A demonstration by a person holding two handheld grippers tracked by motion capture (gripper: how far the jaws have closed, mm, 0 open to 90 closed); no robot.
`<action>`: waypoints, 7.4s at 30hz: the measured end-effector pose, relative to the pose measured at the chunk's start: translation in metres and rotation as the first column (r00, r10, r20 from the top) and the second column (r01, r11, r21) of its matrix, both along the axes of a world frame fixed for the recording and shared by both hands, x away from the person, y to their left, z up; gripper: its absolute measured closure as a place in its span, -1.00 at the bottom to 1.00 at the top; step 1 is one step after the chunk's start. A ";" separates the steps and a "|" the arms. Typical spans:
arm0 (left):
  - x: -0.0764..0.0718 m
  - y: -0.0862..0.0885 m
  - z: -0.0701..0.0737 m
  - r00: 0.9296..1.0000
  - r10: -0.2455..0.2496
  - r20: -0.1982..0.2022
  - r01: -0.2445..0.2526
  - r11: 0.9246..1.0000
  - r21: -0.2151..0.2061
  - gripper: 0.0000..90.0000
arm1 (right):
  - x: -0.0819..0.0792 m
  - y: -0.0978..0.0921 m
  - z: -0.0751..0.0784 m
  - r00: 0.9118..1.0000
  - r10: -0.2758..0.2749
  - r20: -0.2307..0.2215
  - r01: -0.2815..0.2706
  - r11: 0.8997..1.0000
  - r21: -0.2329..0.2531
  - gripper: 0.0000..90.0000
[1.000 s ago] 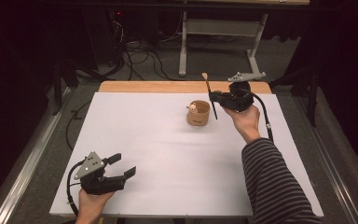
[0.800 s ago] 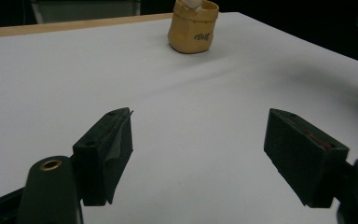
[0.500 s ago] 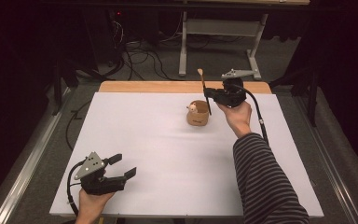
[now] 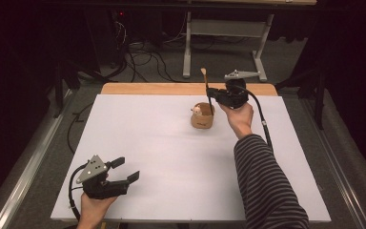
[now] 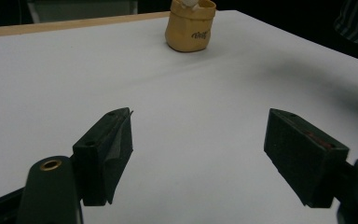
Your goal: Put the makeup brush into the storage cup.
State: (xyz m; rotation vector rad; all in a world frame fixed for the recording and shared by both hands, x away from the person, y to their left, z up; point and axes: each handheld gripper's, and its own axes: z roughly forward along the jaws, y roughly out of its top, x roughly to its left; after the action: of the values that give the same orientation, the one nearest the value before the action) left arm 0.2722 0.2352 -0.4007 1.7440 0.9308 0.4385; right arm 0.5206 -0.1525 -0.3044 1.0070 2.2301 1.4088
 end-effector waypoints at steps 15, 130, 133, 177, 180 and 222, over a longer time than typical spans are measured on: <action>0.000 0.000 0.000 1.000 -0.007 0.001 0.007 1.000 -0.003 -0.46 | 0.007 0.009 -0.007 1.000 -0.001 0.020 0.001 1.000 -0.006 0.90; -0.002 0.000 0.001 1.000 -0.010 0.010 0.010 1.000 -0.010 -0.46 | -0.036 -0.015 0.009 1.000 0.006 -0.022 -0.007 0.997 -0.077 0.01; -0.002 0.000 0.001 1.000 -0.011 0.009 0.011 1.000 -0.008 -0.46 | -0.037 -0.020 0.006 1.000 -0.002 -0.029 -0.001 0.996 -0.085 0.00; -0.003 -0.001 0.001 1.000 -0.005 0.011 0.005 1.000 -0.018 -0.46 | -0.074 -0.050 0.011 1.000 0.002 0.025 -0.001 0.997 -0.075 -0.06; -0.002 -0.001 0.001 1.000 -0.005 0.010 0.005 1.000 -0.019 -0.46 | -0.076 -0.053 0.010 1.000 0.001 0.025 0.000 0.998 -0.066 -0.06; -0.003 -0.002 0.001 1.000 -0.006 0.011 0.007 1.000 -0.014 -0.46 | -0.130 -0.087 0.002 0.997 -0.013 0.074 0.012 1.000 0.012 -0.17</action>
State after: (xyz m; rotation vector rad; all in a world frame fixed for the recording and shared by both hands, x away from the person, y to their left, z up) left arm 0.2691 0.2330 -0.3993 1.7297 0.9179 0.4364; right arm 0.3910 -0.2392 -0.3029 0.9546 2.1620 1.4311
